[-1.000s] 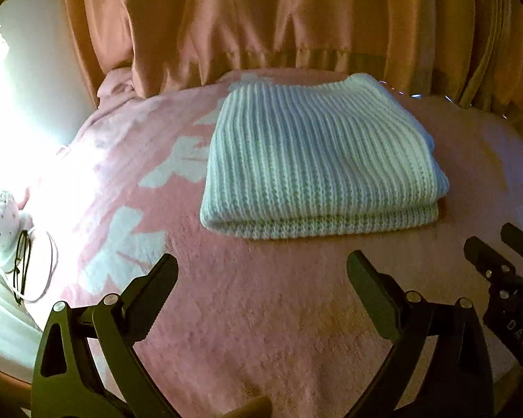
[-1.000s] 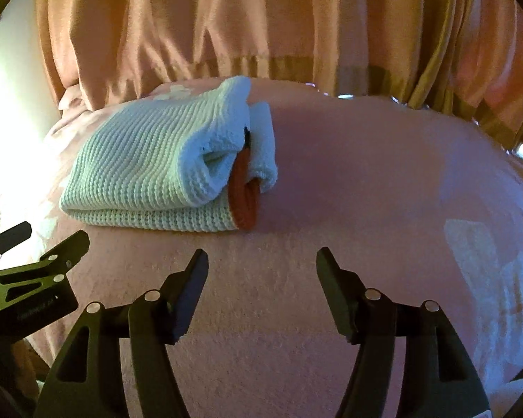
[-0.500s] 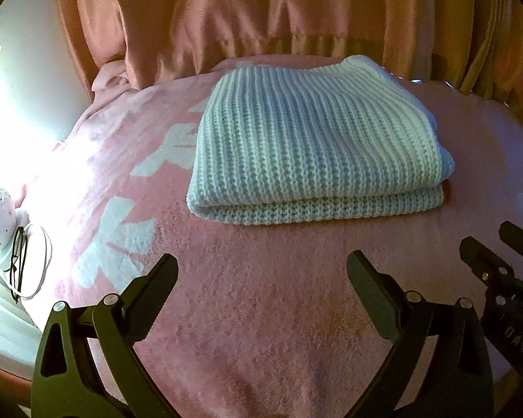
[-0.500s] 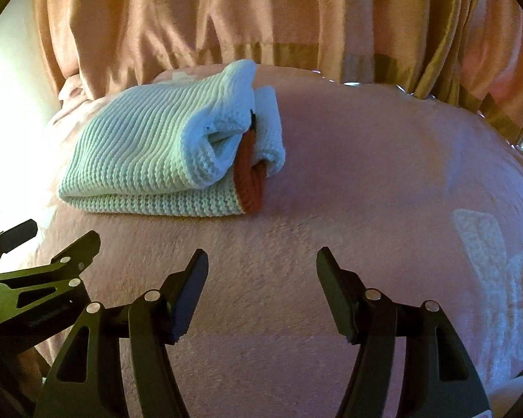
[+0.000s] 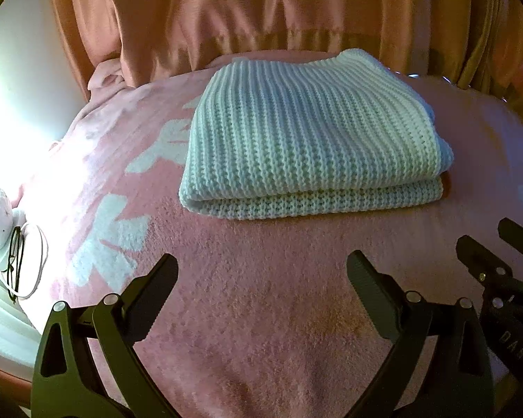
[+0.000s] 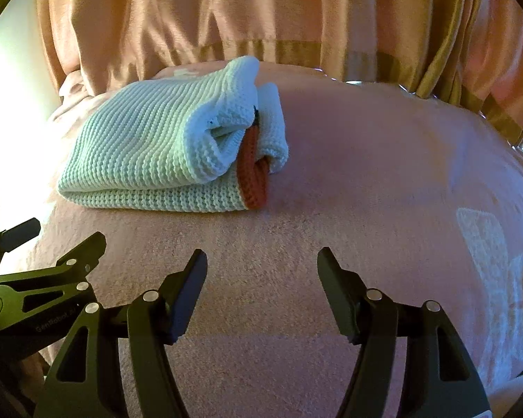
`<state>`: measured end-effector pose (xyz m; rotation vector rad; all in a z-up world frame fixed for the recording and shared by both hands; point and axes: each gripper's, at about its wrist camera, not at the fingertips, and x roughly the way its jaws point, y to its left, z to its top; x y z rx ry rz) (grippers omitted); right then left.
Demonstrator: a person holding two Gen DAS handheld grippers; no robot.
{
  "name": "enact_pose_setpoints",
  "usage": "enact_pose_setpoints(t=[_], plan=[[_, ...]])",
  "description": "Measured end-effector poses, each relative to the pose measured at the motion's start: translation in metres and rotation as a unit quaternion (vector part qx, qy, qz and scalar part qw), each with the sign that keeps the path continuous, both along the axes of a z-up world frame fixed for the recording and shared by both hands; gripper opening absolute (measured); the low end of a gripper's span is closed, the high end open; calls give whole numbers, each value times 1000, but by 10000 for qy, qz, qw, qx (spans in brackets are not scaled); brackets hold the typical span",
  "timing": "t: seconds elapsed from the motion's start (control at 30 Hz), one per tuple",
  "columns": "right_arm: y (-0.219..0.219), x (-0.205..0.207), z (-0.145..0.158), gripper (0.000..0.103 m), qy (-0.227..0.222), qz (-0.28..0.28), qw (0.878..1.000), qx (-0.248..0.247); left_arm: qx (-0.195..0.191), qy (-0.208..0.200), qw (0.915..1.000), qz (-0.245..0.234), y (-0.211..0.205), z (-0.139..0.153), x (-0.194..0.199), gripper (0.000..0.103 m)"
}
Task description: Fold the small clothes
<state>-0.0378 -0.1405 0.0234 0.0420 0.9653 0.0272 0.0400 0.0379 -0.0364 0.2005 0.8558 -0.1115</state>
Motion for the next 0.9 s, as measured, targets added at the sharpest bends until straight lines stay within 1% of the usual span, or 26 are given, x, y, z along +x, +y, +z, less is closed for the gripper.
enact_pose_setpoints(t=[0.43, 0.77, 0.9], plan=[[5, 0, -1, 64, 12, 2, 10000, -36, -13, -63, 10000, -36, -8, 0, -5, 95], [2, 4, -3, 64, 28, -87, 9999, -42, 33, -129, 9999, 110, -15, -1, -7, 93], [1, 4, -2, 64, -7, -147, 9999, -35, -24, -165, 9996, 222, -16, -1, -7, 92]])
